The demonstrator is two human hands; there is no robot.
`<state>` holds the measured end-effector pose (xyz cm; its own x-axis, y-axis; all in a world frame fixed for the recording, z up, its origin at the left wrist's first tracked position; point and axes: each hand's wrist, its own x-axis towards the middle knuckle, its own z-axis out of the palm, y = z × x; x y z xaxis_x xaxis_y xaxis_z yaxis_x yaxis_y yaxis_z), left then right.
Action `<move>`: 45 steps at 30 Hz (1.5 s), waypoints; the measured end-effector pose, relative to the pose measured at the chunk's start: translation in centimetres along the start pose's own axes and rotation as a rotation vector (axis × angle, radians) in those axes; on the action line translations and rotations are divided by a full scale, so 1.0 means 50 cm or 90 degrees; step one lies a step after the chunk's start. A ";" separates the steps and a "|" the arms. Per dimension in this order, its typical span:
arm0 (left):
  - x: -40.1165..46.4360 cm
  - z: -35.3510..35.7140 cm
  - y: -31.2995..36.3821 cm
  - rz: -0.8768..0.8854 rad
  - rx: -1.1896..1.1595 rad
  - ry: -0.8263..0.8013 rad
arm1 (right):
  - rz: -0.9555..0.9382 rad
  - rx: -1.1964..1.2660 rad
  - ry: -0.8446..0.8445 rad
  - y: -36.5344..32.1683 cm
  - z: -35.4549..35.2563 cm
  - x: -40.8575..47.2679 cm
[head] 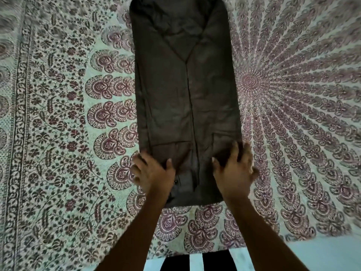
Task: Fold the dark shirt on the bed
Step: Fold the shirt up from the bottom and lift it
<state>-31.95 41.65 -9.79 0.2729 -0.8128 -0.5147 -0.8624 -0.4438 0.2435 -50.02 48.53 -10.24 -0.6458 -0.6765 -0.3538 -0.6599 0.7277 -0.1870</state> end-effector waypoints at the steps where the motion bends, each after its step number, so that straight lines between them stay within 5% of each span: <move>1: -0.008 -0.002 -0.018 -0.034 -0.023 -0.015 | 0.038 0.037 -0.027 0.011 -0.002 -0.017; 4: -0.024 -0.010 -0.048 -0.121 -0.162 -0.031 | 0.079 0.141 -0.047 0.025 -0.002 -0.048; 7: -0.028 -0.015 -0.062 -0.135 -0.137 -0.062 | 0.159 0.331 -0.062 0.032 -0.013 -0.034; 14: -0.024 -0.047 -0.072 -0.012 -0.251 -0.035 | 0.104 0.385 -0.067 0.049 -0.036 0.004; 19: -0.007 -0.054 -0.097 0.213 -0.297 -0.096 | -0.018 0.492 -0.099 0.072 -0.070 0.011; 24: 0.018 -0.056 -0.095 0.274 -0.247 -0.124 | -0.113 0.344 -0.191 0.107 -0.054 0.038; 29: 0.058 -0.084 -0.135 0.281 -0.362 -0.339 | -0.154 0.438 -0.374 0.136 -0.091 0.057; 32: 0.067 -0.105 -0.157 0.420 -0.194 -0.303 | -0.289 0.254 -0.352 0.143 -0.097 0.067; 37: 0.073 -0.111 -0.160 0.502 0.275 -0.037 | -0.465 0.016 -0.234 0.142 -0.090 0.077; 43: 0.099 -0.105 -0.152 0.638 0.375 -0.065 | -0.493 0.018 0.024 0.147 -0.062 0.091; 45: 0.090 -0.090 -0.147 0.664 0.362 -0.080 | -0.467 0.000 0.036 0.150 -0.050 0.098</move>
<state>-22.49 39.56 -10.19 -0.6874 -0.6251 -0.3697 -0.7171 0.6649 0.2090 -59.08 50.38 -11.08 -0.0569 -0.9944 -0.0894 -0.9302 0.0853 -0.3571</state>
